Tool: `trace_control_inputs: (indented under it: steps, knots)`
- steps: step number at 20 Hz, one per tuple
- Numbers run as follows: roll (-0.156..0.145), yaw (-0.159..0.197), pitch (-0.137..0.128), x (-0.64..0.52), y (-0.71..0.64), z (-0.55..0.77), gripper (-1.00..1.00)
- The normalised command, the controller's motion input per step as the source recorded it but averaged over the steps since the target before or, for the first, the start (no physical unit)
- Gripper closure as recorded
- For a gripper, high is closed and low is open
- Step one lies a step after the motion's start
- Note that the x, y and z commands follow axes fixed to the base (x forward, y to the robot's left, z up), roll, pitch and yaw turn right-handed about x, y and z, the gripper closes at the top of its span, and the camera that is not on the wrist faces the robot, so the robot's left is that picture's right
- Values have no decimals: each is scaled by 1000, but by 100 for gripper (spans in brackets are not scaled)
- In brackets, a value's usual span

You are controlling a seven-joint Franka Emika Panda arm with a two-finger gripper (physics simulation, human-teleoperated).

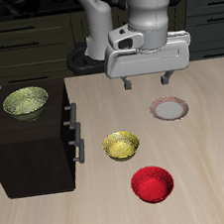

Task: Place the red bowl on the plate

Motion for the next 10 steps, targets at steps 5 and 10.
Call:
trace_control_inputs:
  steps: [5, 10]
  knots:
    - [-44, 5, -39, 235, -61, 255, -100]
    - [-46, -9, -32, 220, -116, 354, -100]
